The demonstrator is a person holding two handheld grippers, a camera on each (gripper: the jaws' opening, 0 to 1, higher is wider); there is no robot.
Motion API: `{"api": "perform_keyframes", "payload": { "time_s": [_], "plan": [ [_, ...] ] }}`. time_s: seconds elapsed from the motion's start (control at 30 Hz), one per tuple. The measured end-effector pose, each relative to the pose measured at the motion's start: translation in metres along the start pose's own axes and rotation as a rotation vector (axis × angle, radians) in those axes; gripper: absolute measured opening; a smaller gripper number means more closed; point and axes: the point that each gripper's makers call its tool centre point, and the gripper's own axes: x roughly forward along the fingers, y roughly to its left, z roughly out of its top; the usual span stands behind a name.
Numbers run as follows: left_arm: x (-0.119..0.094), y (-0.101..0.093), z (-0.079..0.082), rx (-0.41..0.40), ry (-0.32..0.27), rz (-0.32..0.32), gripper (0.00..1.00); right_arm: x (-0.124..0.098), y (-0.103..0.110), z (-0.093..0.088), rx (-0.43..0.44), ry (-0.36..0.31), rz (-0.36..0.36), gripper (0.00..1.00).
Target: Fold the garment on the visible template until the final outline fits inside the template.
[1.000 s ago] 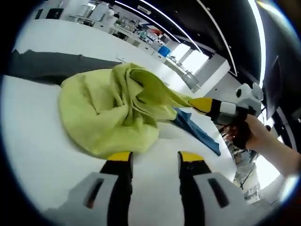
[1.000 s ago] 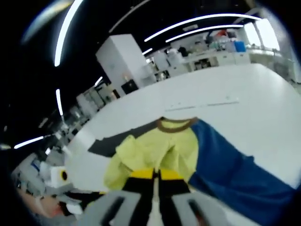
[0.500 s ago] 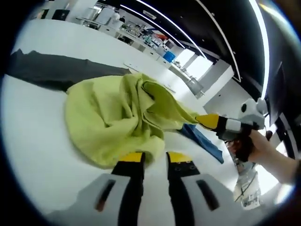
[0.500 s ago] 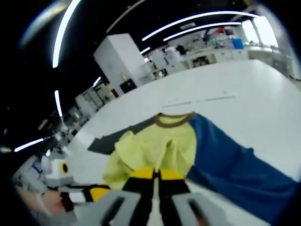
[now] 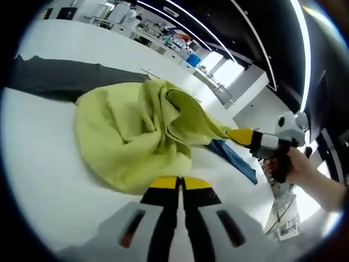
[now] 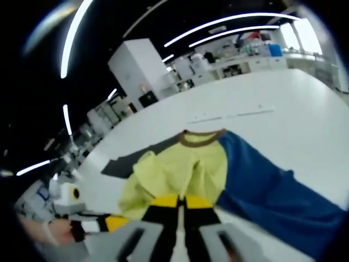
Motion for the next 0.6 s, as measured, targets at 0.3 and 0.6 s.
{"api": "perform_keyframes", "payload": {
  "time_s": [0.3,0.6],
  "plan": [
    [-0.033,0.028,0.004,-0.025,0.006,0.018,0.0,-0.014,-0.003,-0.009,-0.005,0.004,-0.016,0.0],
    [-0.067,0.056,0.004,-0.019,0.02,0.046,0.0,-0.031,-0.01,-0.031,0.008,0.017,-0.038,0.0]
  ]
}}
